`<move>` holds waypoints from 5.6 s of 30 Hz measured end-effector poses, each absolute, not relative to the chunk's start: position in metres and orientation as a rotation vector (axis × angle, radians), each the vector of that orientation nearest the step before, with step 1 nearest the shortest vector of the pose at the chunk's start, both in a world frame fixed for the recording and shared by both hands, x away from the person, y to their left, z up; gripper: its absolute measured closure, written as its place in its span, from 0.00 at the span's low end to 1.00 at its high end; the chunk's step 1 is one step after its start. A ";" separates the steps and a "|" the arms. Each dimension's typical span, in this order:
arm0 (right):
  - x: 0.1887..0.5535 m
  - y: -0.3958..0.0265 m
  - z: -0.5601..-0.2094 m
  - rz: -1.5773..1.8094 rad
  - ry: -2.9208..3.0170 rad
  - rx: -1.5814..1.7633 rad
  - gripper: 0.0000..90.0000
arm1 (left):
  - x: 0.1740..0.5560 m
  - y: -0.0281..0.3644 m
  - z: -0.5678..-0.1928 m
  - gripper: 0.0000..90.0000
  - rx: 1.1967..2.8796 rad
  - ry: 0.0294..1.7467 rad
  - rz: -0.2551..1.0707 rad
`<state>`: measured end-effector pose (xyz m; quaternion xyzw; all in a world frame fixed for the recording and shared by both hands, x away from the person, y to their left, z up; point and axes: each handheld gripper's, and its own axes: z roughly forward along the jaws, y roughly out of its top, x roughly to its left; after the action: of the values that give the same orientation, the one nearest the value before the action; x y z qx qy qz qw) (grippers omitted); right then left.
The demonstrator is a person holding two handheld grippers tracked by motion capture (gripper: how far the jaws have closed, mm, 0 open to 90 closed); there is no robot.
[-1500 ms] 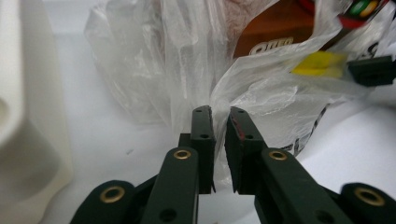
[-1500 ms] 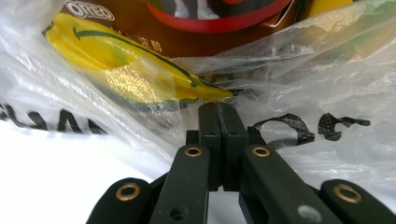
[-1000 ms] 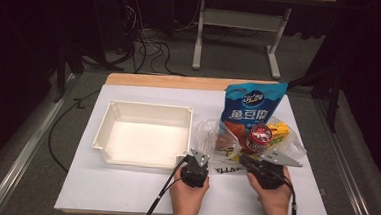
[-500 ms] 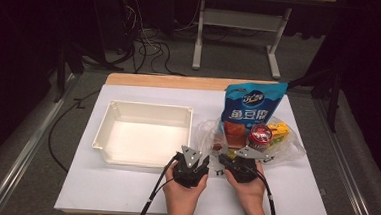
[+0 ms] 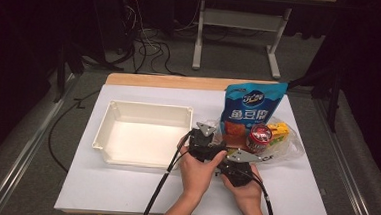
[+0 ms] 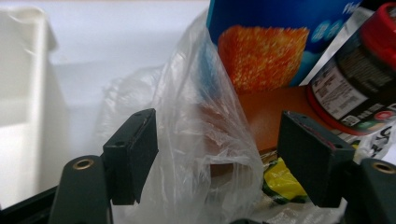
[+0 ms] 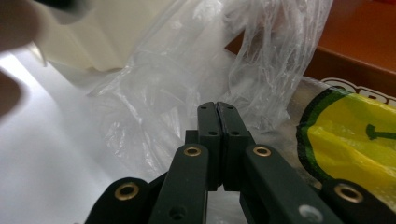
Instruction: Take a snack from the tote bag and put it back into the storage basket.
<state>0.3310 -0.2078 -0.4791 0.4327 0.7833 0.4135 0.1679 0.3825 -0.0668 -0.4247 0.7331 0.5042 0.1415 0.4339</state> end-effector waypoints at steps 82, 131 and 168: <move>0.305 -0.316 -0.420 1.315 1.827 1.316 0.68 | 0.333 -0.023 -0.422 0.72 1.807 1.116 0.543; 0.337 -0.341 -0.372 1.255 1.680 1.377 0.31 | 0.305 0.047 -0.440 0.86 1.699 1.065 0.508; 0.443 -0.339 -0.360 1.381 1.849 1.286 0.54 | 0.332 0.064 -0.430 0.56 1.661 1.063 0.365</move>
<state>0.4435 -0.3386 -0.3602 0.4717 0.6783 0.5063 0.2471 0.3323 0.0637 -0.4300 0.6981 0.4470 0.1534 0.5379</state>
